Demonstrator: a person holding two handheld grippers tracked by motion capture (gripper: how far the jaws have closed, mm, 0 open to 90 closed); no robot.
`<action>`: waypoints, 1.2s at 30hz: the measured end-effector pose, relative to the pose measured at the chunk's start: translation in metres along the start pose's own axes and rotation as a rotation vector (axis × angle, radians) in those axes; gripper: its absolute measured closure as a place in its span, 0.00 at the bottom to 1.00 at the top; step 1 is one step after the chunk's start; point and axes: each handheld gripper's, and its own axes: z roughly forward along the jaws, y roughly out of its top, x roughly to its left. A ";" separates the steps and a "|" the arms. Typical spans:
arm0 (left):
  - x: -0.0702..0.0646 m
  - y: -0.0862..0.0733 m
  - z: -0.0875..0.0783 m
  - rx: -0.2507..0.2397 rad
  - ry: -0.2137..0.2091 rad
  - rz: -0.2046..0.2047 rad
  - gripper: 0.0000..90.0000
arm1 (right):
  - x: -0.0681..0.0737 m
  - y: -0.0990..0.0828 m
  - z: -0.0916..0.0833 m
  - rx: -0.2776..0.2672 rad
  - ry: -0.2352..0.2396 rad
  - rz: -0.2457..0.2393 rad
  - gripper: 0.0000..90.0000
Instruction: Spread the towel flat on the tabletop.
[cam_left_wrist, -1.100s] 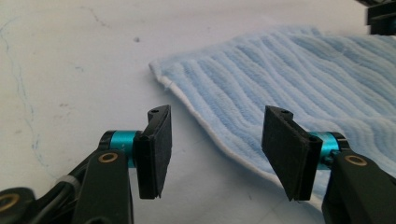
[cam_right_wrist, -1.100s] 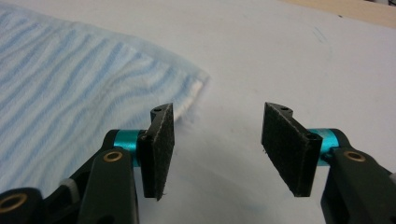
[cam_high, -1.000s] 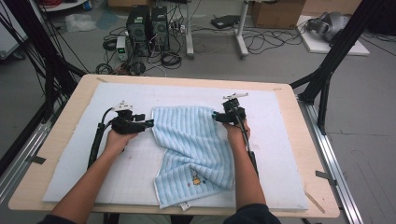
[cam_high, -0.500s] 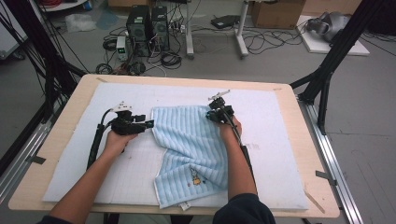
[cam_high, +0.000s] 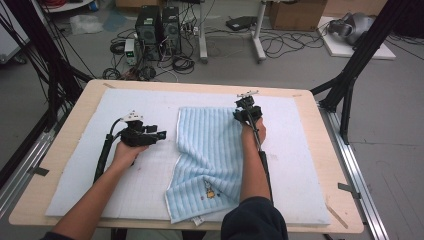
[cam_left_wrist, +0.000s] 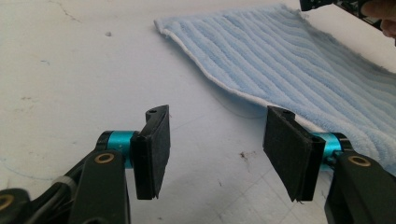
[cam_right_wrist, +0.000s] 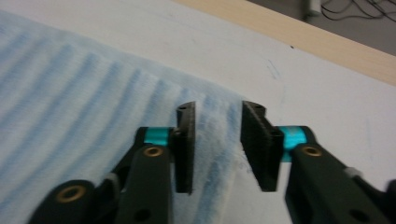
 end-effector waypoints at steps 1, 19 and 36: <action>0.000 0.000 0.000 0.003 0.000 0.001 0.46 | 0.001 -0.001 -0.003 -0.016 0.006 -0.009 0.69; -0.015 0.021 0.034 0.034 0.003 0.008 0.46 | -0.010 -0.059 -0.079 -0.159 0.231 -0.057 0.56; -0.038 0.041 0.091 0.163 0.117 0.173 0.90 | -0.005 -0.086 -0.089 -0.132 0.288 -0.056 0.51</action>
